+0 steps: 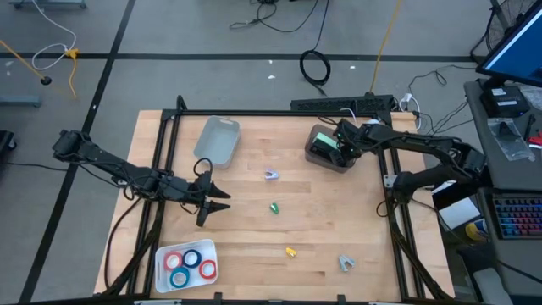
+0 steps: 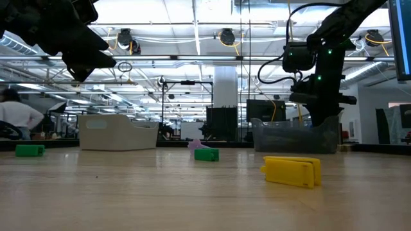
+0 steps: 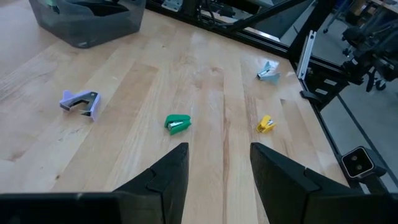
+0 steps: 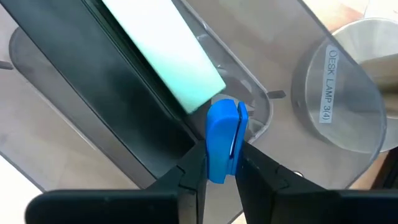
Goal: Pick and place Stapler, Stapler remover, tape
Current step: Put the blue small stapler into the black bin, then put the left green small stapler into the black bin
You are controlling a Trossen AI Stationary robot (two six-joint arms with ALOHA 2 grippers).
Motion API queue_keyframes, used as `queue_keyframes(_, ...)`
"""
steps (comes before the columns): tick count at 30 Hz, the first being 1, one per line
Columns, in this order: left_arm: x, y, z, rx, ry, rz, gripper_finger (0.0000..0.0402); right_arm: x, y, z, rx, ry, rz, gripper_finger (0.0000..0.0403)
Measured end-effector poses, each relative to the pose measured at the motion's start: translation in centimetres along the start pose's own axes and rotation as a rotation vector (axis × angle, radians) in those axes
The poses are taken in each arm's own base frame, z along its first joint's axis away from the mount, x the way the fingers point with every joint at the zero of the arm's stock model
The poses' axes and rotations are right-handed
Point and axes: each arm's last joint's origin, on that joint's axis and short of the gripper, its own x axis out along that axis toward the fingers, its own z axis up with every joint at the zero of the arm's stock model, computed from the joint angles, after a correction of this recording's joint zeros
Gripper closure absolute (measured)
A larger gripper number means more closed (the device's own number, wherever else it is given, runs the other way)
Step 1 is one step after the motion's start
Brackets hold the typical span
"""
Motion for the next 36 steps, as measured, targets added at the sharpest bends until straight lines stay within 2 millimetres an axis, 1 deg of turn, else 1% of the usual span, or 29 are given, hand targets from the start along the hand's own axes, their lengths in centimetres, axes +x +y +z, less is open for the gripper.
queue_keyframes(5,0.0,0.0,0.0,-0.001,0.000,0.000,0.0227,0.0,0.0,0.0,0.009,0.001,0.000,0.0338)
queue_keyframes(11,0.0,0.0,0.0,0.000,0.000,0.000,0.0227,0.0,0.0,0.0,0.033,0.002,0.003,0.0301)
queue_keyframes(15,0.0,0.0,0.0,0.000,0.000,0.000,0.0227,0.0,0.1,0.0,0.033,0.006,0.026,0.0285)
queue_keyframes(20,0.0,0.0,0.0,-0.001,0.000,0.000,0.0227,0.0,0.1,0.0,0.036,0.004,0.029,0.0282)
queue_keyframes(23,0.0,0.0,0.0,-0.004,-0.001,0.000,0.0227,-0.4,0.1,0.0,0.038,-0.018,0.047,0.0288)
queue_keyframes(29,0.0,0.0,0.0,-0.035,-0.004,-0.002,0.0227,-2.6,0.2,0.0,0.040,-0.133,0.130,0.0313)
queue_keyframes(36,0.0,0.0,0.1,-0.027,-0.008,-0.004,0.0227,-6.5,0.4,-0.7,-0.017,-0.291,0.383,0.0357)
